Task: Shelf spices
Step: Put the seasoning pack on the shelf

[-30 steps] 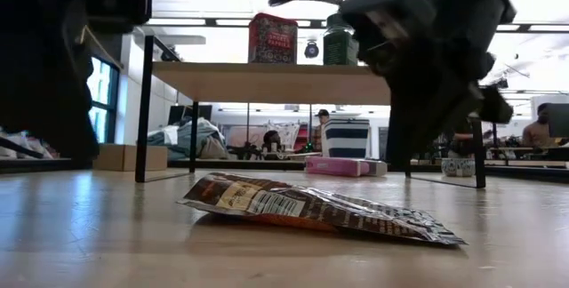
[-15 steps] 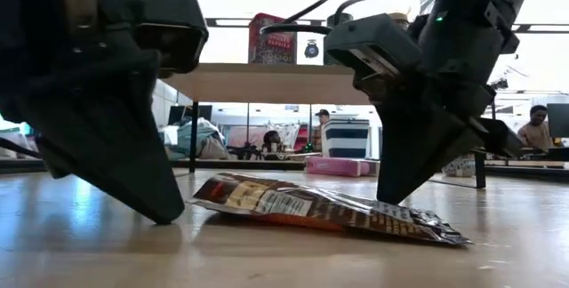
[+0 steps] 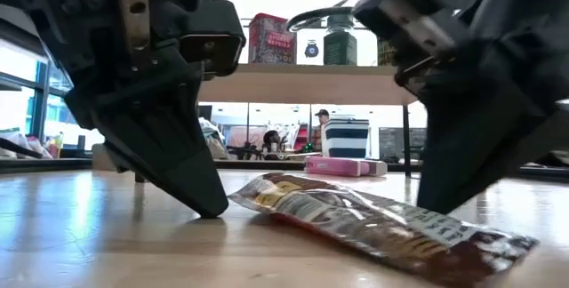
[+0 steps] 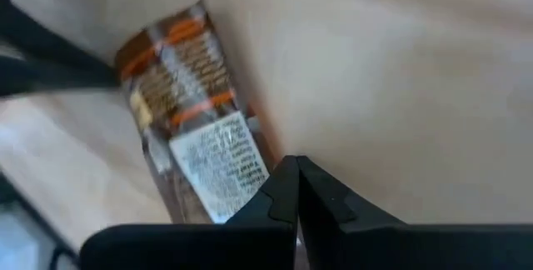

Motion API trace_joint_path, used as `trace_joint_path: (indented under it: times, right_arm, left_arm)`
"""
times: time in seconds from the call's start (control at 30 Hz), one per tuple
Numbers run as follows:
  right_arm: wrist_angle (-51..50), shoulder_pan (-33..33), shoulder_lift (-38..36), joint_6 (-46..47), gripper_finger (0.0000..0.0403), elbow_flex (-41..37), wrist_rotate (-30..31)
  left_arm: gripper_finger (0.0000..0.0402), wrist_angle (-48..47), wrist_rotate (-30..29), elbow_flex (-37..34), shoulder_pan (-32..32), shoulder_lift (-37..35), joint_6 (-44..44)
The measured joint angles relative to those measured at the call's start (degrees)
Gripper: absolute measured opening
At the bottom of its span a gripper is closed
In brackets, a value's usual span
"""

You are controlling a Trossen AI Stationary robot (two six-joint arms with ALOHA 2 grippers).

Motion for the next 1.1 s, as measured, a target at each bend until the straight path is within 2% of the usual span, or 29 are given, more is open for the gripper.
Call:
trace_joint_path:
  times: [0.33, 0.47, 0.6, 0.67, 0.77, 0.83, 0.9, 1.0, 1.1]
  right_arm:
    - [2.32, 2.07, -0.08, 3.35, 0.0, -0.02, 2.59]
    - [-2.06, 2.42, -2.31, 2.92, 0.0, -0.02, 5.13]
    - [-10.68, 2.44, -5.37, 4.62, 0.0, -0.02, 8.51]
    - [-13.33, 2.5, -6.8, 5.45, 0.0, -0.02, 10.43]
    - [-14.31, 2.72, -8.01, 4.66, 0.0, -0.02, 11.75]
    - [-13.96, 3.11, -8.27, 3.78, 0.0, -0.02, 11.76]
    - [-13.06, 3.58, -8.38, 3.33, 0.0, -0.02, 11.8]
    - [-11.68, 4.47, -8.41, 3.24, 0.0, -0.11, 11.78]
    - [-8.16, 5.08, -8.44, 1.15, 0.0, -1.35, 10.5]
  left_arm:
    - [0.0, -2.58, -0.43, -0.34, 2.4, -2.25, 5.07]
    - [0.0, -11.78, -1.29, -0.39, 2.71, -6.24, 7.39]
    - [0.0, -19.52, -1.98, -2.42, 2.59, -10.95, 2.44]
    - [0.0, -15.6, -1.87, -4.85, 1.35, -12.75, -2.67]
    - [0.0, 1.44, -2.21, -10.06, -2.35, -13.08, -14.1]
    - [0.0, 16.56, -5.77, -13.22, -5.44, -10.95, -21.83]
    - [0.0, 26.44, -10.83, -14.8, -8.26, -7.99, -28.54]
    - [0.0006, 28.93, -11.99, -14.85, -9.88, -5.0, -35.13]
    - [0.0029, 29.55, -10.4, -14.64, -8.09, -5.11, -36.99]
